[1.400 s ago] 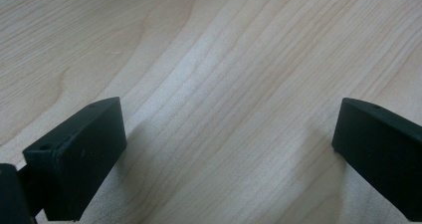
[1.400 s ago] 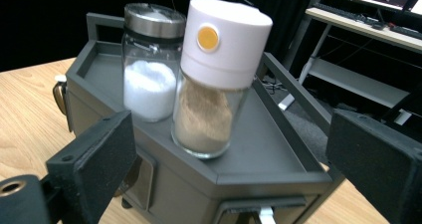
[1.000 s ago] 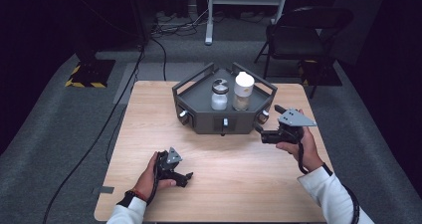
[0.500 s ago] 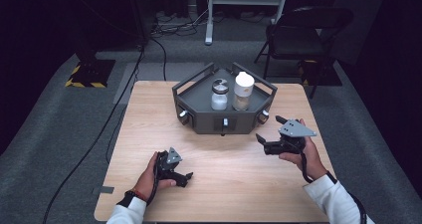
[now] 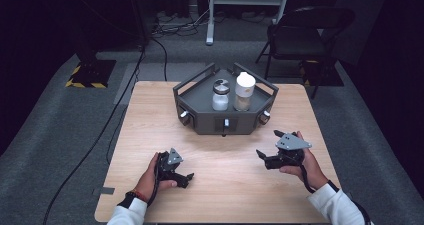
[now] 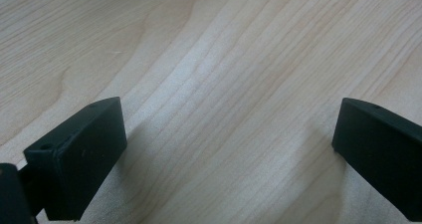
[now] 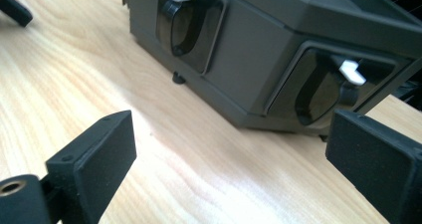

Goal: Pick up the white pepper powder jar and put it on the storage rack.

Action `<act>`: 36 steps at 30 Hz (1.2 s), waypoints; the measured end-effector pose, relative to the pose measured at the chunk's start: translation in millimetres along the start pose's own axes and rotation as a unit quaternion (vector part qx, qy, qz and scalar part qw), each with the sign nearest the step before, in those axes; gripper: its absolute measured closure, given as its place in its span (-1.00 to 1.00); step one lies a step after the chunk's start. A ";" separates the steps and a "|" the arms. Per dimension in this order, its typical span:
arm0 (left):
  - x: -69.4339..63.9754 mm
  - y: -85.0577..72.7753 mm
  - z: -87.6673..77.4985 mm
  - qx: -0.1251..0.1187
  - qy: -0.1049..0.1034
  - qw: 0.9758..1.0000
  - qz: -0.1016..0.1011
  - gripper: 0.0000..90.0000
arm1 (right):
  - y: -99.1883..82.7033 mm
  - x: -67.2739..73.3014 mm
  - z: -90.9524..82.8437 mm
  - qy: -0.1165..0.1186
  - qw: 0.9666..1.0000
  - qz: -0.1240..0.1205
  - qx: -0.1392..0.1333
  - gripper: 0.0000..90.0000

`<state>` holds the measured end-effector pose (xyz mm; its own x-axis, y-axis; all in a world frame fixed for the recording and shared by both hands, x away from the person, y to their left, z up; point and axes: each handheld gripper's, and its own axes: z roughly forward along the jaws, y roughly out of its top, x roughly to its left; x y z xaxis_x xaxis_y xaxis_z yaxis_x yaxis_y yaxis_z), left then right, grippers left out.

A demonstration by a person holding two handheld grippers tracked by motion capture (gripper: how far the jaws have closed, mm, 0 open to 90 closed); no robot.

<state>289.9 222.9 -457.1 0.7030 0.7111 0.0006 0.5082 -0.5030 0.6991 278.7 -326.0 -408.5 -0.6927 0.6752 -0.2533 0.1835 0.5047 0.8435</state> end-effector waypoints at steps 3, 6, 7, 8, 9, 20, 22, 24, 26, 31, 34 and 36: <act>0.0 -0.1 0.0 0.000 0.000 1.000 0.000 -1.00 | -3.4 0.7 -0.2 0.002 1.000 -0.002 0.008 -0.88; 0.0 -0.1 0.0 0.000 0.000 1.000 0.000 -1.00 | -8.0 0.6 0.1 0.008 1.000 -0.003 0.020 -0.88; -0.1 -0.1 0.0 0.000 0.000 1.000 0.000 -1.00 | -9.9 0.8 0.5 0.011 1.000 -0.004 0.023 -0.88; -0.1 -0.1 0.0 0.000 0.000 1.000 0.000 -1.00 | -11.2 0.6 0.9 0.014 0.999 -0.003 0.029 -0.88; 0.0 -0.1 0.0 0.000 0.000 1.000 0.000 -1.00 | -12.5 0.6 1.3 0.017 0.999 -0.006 0.035 -0.88; -0.1 -0.2 0.0 0.000 0.000 1.000 0.000 -1.00 | -26.0 0.7 4.1 0.025 0.997 -0.020 0.070 -0.88; -0.1 -0.2 0.0 0.000 0.000 1.000 0.000 -1.00 | -27.6 0.0 4.1 0.024 0.997 -0.018 0.076 -0.88; 0.0 -0.2 0.0 0.000 0.000 1.000 0.000 -1.00 | -28.9 -0.7 4.3 0.025 0.996 -0.015 0.079 -0.88; -0.1 -0.2 0.0 0.000 0.000 1.000 0.000 -1.00 | -29.2 -0.4 5.9 0.027 0.996 -0.018 0.084 -0.88; -0.1 -0.2 0.0 0.000 0.000 1.000 0.000 -1.00 | -29.7 2.3 11.1 0.030 0.994 -0.029 0.105 -0.88; -0.1 -0.2 0.0 0.000 0.000 1.000 0.000 -1.00 | -30.0 1.3 12.4 0.032 0.993 -0.029 0.109 -0.88; -0.2 -0.2 0.0 0.000 0.000 1.000 0.000 -1.00 | -30.4 0.6 13.2 0.034 0.993 -0.028 0.112 -0.88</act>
<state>289.6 222.9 -457.2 0.7029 0.7113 0.0011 0.5077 -0.5028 0.6996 281.9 -333.9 -440.5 -0.7499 0.6090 -0.2583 0.2881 0.6522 0.7012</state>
